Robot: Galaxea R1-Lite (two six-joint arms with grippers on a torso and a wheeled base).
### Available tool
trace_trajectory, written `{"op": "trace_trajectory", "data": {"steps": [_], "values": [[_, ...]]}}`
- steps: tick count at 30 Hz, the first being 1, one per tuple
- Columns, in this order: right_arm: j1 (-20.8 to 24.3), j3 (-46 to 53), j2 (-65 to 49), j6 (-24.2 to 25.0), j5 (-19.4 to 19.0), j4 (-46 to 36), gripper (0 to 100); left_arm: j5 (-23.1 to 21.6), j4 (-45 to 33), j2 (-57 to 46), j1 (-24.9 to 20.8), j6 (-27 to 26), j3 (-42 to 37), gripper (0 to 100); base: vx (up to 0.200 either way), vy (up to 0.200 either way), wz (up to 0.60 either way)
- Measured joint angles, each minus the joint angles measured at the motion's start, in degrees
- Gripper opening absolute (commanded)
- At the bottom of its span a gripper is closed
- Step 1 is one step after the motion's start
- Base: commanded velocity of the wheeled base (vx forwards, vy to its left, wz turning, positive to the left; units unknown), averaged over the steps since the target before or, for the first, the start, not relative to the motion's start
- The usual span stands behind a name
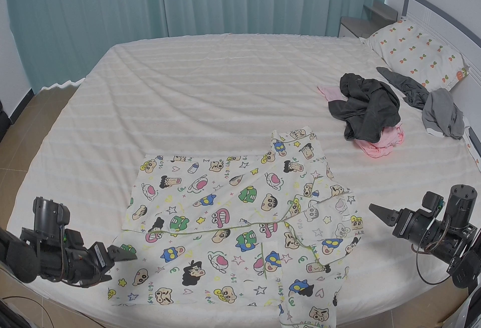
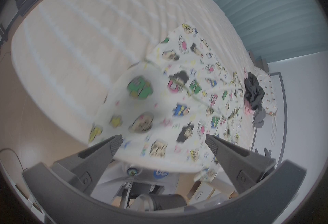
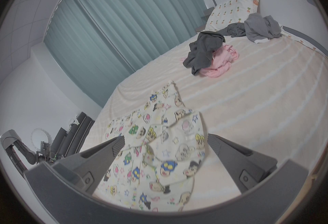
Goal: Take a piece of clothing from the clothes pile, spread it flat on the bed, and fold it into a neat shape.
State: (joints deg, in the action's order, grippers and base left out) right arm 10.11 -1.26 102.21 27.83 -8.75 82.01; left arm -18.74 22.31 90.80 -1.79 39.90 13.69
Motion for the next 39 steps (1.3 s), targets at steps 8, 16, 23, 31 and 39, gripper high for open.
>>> {"op": "trace_trajectory", "data": {"steps": [8,16,23,31,39], "values": [[3.29,0.24,0.02,-0.52,2.62,-1.38,100,0.62,1.41,-4.39,-0.21,1.18,-6.52,100,-0.05,0.0,0.0],[5.02,0.24,0.09,-0.49,3.56,-2.55,100,3.63,3.66,-1.61,-0.27,6.68,-6.72,100,0.0,0.0,0.0],[6.05,0.24,0.07,-0.49,3.74,-4.04,100,11.41,12.62,8.11,-2.61,12.11,-6.56,100,0.0,0.0,0.0],[6.62,0.24,0.11,-0.49,3.75,-4.49,100,20.94,19.57,17.47,-12.64,22.42,-6.31,100,0.0,0.0,0.0],[6.81,0.24,0.11,-0.49,3.8,-4.55,100,25.93,21.07,23.54,-15.37,24.66,-3.63,100,0.0,0.0,0.0]]}}
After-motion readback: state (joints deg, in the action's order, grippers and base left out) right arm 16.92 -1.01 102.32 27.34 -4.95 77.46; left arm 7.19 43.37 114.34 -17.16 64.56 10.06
